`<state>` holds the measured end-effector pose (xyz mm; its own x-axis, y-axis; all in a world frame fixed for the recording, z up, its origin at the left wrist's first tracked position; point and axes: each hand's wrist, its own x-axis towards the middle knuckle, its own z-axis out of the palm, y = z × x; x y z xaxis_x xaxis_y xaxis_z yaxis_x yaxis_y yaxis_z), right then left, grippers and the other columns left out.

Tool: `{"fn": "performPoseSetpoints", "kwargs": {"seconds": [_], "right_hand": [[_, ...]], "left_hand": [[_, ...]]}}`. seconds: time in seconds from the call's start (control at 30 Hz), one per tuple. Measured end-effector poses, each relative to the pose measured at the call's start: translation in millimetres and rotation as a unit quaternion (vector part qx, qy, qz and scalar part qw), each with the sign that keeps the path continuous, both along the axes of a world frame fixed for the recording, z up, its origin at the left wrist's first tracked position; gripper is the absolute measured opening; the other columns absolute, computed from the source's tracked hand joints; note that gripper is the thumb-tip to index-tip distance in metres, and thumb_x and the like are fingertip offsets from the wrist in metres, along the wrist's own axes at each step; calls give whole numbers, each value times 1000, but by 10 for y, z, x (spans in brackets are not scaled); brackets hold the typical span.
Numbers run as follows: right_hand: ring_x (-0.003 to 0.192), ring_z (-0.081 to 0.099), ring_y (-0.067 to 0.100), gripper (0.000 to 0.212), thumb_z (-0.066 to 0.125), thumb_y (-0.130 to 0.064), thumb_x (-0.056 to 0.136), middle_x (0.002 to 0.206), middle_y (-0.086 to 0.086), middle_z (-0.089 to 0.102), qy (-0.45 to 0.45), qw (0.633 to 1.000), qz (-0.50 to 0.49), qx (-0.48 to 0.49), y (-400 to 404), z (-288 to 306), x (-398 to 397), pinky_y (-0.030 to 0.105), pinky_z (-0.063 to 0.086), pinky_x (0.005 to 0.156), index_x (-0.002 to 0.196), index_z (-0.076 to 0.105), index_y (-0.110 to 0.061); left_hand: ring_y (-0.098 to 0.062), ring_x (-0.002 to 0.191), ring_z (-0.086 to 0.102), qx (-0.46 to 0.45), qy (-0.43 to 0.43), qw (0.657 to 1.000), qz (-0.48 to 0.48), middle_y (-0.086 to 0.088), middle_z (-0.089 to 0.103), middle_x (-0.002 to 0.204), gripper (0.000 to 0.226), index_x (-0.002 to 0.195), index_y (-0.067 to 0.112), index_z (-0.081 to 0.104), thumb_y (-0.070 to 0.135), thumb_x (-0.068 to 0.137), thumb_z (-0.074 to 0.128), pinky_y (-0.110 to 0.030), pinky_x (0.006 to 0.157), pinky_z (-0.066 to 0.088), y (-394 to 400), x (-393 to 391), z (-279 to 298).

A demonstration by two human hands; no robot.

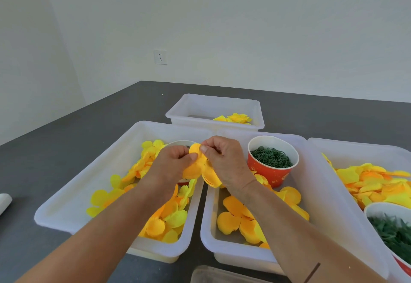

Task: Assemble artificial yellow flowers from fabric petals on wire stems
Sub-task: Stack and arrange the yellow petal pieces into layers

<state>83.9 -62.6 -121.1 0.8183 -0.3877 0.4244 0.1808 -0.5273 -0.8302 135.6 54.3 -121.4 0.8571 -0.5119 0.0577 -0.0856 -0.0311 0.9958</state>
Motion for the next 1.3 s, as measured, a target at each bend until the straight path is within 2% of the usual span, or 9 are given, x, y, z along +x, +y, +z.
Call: {"fn": "performPoseSetpoints", "kwargs": {"seconds": [0.1, 0.2, 0.33, 0.43, 0.63, 0.77, 0.83, 1.13, 1.3], "right_hand": [[56, 50, -3, 12, 62, -4, 86, 67, -3, 60, -6, 994, 24, 104, -4, -6, 6, 11, 42, 54, 77, 69, -9], [58, 54, -4, 5, 70, -17, 82, 70, -4, 64, -21, 978, 19, 208, 11, -6, 23, 13, 47, 56, 78, 69, -15], [68, 61, 10, 7, 69, -18, 84, 76, 6, 68, -1, 972, 18, 235, -5, -2, 28, 21, 54, 59, 77, 69, -16], [68, 60, 16, 14, 64, -14, 87, 79, 19, 66, 7, 978, -4, 208, -18, -8, 28, 21, 54, 56, 75, 68, -11], [77, 60, 14, 13, 60, -15, 90, 78, 0, 62, 14, 985, -32, 170, -21, 15, 20, 28, 58, 64, 82, 69, -10], [75, 59, 14, 10, 62, -7, 85, 76, 2, 65, 4, 998, -70, -2, 18, 35, -10, 30, 52, 73, 84, 71, -3], [75, 58, 12, 10, 62, -6, 83, 77, 3, 66, -4, 997, -67, -35, 58, 36, -21, 27, 49, 73, 84, 71, -1], [78, 55, 8, 14, 61, -12, 89, 83, 4, 68, -22, 996, -22, -79, 98, 32, -29, 16, 42, 71, 91, 70, -1], [69, 45, 13, 17, 50, -4, 93, 72, 3, 54, 30, 996, -9, -85, 55, -8, 16, 16, 34, 59, 92, 64, 6]], "left_hand": [[-28, 66, 56, -48, 67, 996, -18, -17, 62, 73, 15, 81, -1, 63, 4, 91, 52, -31, 60, 46, 47, -20, 38], [-31, 78, 58, -27, -5, 995, 91, -16, 63, 81, 15, 80, 8, 63, 8, 92, 54, -38, 67, 48, 11, -43, 12], [-37, 89, 61, -23, -50, 977, 207, -14, 63, 88, 17, 78, 17, 59, 16, 94, 52, -53, 76, 54, 20, -10, 16], [-36, 89, 62, -13, -66, 975, 212, -11, 64, 86, 14, 79, 19, 58, 15, 91, 54, -57, 74, 53, 21, -2, 9], [-29, 77, 66, 22, -136, 971, 193, -7, 66, 77, 9, 79, 18, 59, 11, 83, 62, -44, 61, 56, 11, -3, -26], [-18, 74, 64, 8, -178, 974, 141, 3, 66, 83, 16, 95, 20, 63, 21, 81, 71, -30, 62, 54, 11, -53, -33], [-18, 76, 66, 18, -202, 969, 145, 2, 69, 79, 11, 92, 16, 68, 21, 83, 69, -28, 66, 55, 5, -47, -31], [-25, 66, 66, 6, -143, 974, 178, -3, 70, 70, 9, 81, 13, 72, 20, 75, 76, -39, 59, 55, 48, -5, -32], [-33, 75, 67, -10, -90, 987, 132, -12, 71, 77, 7, 86, 10, 73, 12, 81, 70, -44, 70, 55, 61, 12, -20]]}}
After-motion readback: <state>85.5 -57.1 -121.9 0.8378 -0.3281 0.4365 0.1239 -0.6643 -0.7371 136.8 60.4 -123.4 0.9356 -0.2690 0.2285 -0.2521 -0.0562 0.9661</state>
